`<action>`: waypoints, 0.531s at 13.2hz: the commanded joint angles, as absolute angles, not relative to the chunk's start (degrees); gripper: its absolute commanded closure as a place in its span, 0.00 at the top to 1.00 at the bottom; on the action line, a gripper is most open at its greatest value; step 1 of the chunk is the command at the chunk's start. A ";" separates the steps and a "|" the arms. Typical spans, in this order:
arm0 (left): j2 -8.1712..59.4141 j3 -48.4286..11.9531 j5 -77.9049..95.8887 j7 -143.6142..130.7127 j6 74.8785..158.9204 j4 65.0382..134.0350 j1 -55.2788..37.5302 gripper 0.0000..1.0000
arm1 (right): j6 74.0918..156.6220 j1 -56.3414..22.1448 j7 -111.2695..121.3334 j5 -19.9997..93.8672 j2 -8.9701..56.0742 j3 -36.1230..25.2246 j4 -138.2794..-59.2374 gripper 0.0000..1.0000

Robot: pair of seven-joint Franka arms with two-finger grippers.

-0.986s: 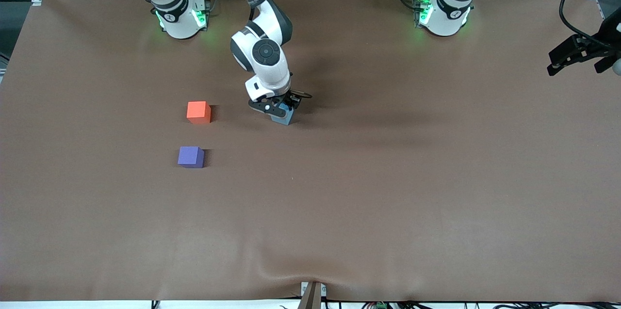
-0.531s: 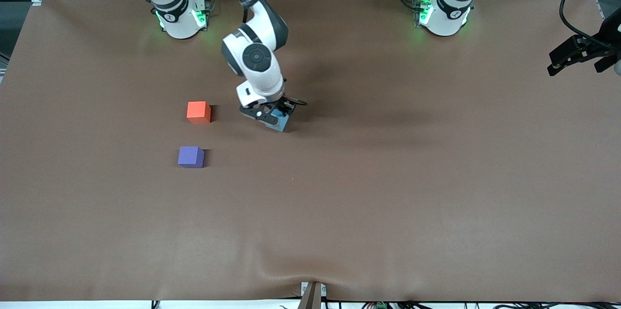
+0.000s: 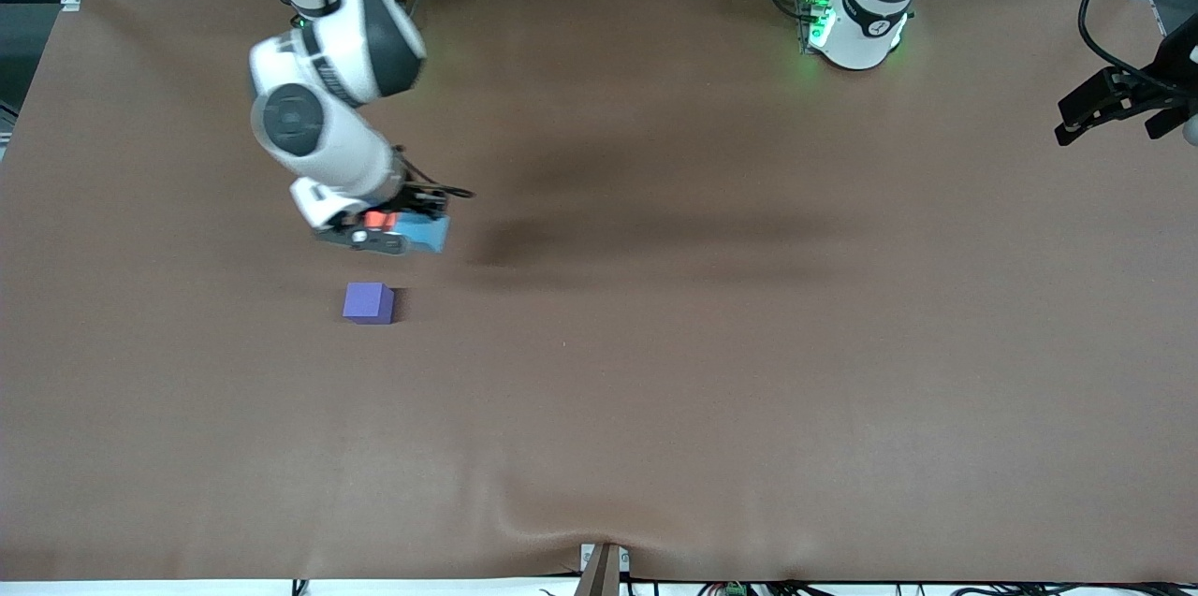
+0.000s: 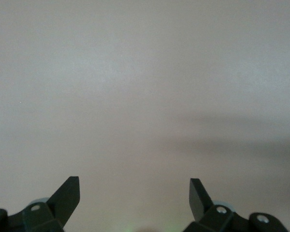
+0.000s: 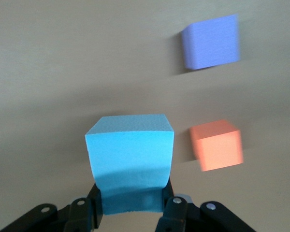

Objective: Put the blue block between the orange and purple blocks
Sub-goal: 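Carry the blue block with the right gripper toward the orange block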

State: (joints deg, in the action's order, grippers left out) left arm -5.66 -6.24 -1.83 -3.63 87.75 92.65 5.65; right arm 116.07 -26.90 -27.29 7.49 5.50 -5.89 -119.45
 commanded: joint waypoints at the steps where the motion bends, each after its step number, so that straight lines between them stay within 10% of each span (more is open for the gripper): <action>1: -5.80 -6.50 -0.70 -4.39 86.92 92.20 6.15 1.00 | 118.47 -21.99 -21.72 5.73 1.94 -4.83 -126.29 0.00; 7: -5.80 -6.59 -0.70 -4.39 86.92 92.64 6.15 1.00 | 127.08 -20.13 -21.10 5.36 2.63 -4.83 -132.62 0.00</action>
